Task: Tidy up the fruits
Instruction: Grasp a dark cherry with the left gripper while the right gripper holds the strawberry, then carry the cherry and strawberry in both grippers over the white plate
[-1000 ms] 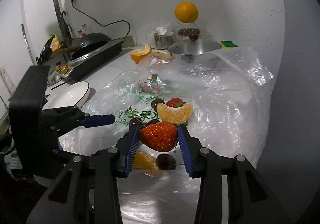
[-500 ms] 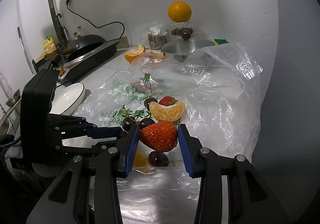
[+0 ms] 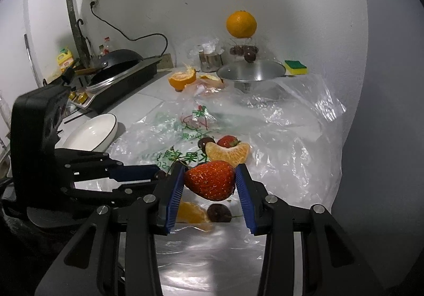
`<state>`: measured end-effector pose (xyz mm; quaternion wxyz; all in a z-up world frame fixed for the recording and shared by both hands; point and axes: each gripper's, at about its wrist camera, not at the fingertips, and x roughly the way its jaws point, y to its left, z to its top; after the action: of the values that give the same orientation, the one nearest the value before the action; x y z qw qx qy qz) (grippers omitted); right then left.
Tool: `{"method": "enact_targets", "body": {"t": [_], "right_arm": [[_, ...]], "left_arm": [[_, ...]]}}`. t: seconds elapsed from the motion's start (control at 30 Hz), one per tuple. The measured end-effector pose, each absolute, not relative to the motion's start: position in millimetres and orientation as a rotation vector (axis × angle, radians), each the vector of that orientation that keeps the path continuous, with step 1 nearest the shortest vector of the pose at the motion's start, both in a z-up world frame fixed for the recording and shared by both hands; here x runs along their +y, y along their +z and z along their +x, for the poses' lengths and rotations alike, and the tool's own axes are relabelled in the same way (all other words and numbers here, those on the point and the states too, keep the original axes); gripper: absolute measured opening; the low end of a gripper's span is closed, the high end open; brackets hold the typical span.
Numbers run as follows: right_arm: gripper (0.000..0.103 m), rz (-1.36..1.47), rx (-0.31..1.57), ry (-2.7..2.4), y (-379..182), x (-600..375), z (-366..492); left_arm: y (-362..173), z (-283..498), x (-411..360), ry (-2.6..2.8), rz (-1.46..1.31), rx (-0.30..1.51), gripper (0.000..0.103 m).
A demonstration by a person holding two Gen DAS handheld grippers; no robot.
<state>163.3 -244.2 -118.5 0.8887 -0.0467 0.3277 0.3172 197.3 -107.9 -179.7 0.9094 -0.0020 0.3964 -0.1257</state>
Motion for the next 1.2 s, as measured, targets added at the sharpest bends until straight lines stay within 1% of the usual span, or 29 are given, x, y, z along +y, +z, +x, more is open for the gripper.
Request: {"method": "enact_targets", "body": {"t": [0.23,0.6,1.2], "right_arm": [[0.042,-0.113,0.663,0.673,-111,-229,154],[0.042,-0.142,0.642,0.689,-101,-193,139],[0.042,-0.186,0.628,0.733,-95,-134,119]], "left_arm": [[-161,181,-92,-0.243,-0.013,0.762,0.023],[-147,157,-58,-0.226,-0.025,0.709,0.024],[-138,125,-3,-0.180,-0.065,0.665,0.024]]}}
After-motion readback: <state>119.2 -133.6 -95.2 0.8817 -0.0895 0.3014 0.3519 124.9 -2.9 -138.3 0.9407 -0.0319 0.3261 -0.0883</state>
